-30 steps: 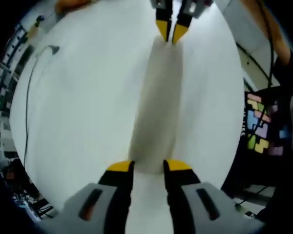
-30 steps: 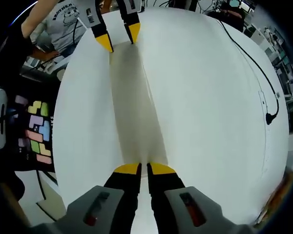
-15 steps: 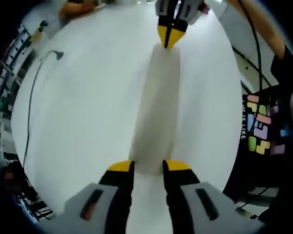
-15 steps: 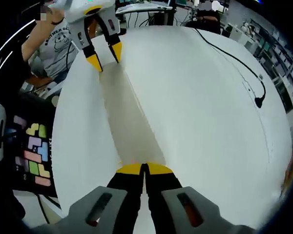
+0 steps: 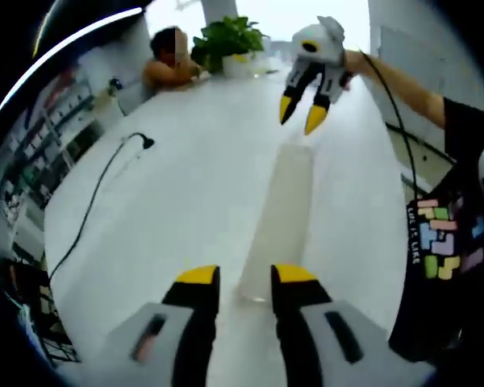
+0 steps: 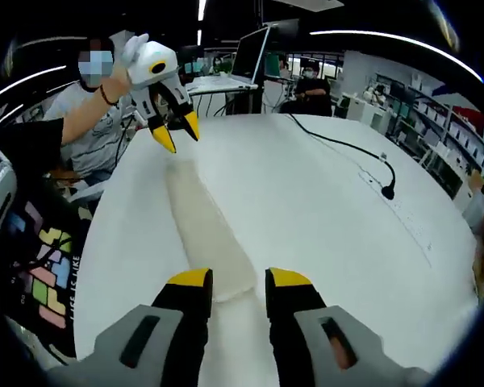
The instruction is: Arrange the utensils inside the cutlery case until each visible utensil rests in its matching compartment.
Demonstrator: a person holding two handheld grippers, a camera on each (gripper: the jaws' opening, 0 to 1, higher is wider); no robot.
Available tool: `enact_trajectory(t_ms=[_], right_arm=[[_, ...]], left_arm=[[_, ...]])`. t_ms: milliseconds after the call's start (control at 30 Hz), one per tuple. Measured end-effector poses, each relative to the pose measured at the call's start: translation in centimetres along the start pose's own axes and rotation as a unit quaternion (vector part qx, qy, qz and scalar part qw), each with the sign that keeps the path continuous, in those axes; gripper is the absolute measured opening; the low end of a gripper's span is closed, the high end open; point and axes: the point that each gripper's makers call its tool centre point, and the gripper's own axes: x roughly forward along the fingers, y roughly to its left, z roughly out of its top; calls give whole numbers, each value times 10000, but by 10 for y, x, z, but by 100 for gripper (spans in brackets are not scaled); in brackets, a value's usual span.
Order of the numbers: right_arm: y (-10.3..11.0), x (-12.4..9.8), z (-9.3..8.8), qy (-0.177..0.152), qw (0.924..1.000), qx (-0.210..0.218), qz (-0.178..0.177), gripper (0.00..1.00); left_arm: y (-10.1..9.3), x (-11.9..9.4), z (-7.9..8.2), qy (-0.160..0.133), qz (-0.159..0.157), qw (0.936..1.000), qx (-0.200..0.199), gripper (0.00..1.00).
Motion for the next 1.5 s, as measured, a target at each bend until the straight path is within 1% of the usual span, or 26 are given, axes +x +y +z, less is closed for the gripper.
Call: enact_trajectory(t_ms=[67,133,233,267,300,367,400,467,500,533,567,600,633,700,767,833,900,967,1033,1100,1200,1267,1367,1433,1500], right_arm=[[-1,1,-3,-127,9998,141,-88,29],[2,2,-4,-325,9992,228,-78,31],[3,3,-11,-414,9985,339,-82,34],[1,4,-14,-475,9978,454,-121,36],[-1,3,-16,-538,9973,474,-160,37],[-2,4,-22,-661,9962,526,-190,37],[-4,5,-22,-789,9945,652,-240,38],[-1,7,-26,-916,9928,765,-138,39],[0,8,-27,-931,9924,789,-149,41],[0,9,-28,-942,9923,787,-181,42],[0,10,-28,-971,9923,737,-240,43],[1,10,-28,-995,9920,721,-279,44],[1,10,-28,-1029,9916,722,-317,45],[3,12,-28,-1092,9908,726,-337,46],[6,15,-29,-1142,9901,744,-341,46],[6,17,-28,-1225,9887,762,-399,46],[6,22,-28,-1271,9879,779,-433,46],[7,25,-29,-1310,9868,852,-420,46],[9,27,-29,-1319,9867,872,-388,46],[9,30,-31,-1255,9872,911,-376,46],[7,31,-29,-1326,9855,977,-393,45],[6,32,-27,-1393,9844,1007,-362,45],[7,36,-27,-1370,9852,976,-333,45],[8,38,-28,-1361,9854,976,-292,45],[9,40,-28,-1355,9857,968,-271,44]], left_arm=[[-2,1,-4,-190,47,9998,-50,33],[-5,-1,-8,-386,47,9992,-130,35],[-10,-3,-8,-876,19,9956,-322,38],[-11,-4,-9,-927,22,9951,-355,40],[-10,-4,-12,-1011,103,9938,-442,43],[-10,-4,-14,-1185,284,9918,-388,52],[-10,-4,-15,-1297,367,9898,-467,55],[-9,-3,-19,-1403,449,9845,-955,56],[-5,-4,-19,-1504,633,9806,-1083,59],[-3,-5,-16,-1662,772,9783,-962,60],[-5,-5,-13,-1833,810,9748,-977,59],[-8,-5,-11,-1957,782,9724,-1000,57],[-11,-4,-11,-2019,744,9712,-1020,56],[-16,1,-15,-2031,729,9709,-1040,58],[-18,7,-22,-1985,819,9704,-1104,60],[-15,8,-26,-2070,934,9666,-1187,60],[-13,11,-28,-2109,931,9639,-1332,61],[-16,15,-32,-2105,909,9633,-1392,60],[-21,18,-33,-2136,842,9623,-1455,61],[-23,21,-34,-2133,816,9619,-1505,59],[-24,21,-34,-2130,828,9620,-1492,57],[-24,21,-33,-2164,820,9607,-1533,57],[-25,23,-34,-2121,783,9598,-1664,51],[-28,25,-32,-2158,698,9585,-1730,49],[-29,29,-31,-2127,633,9589,-1766,47]])
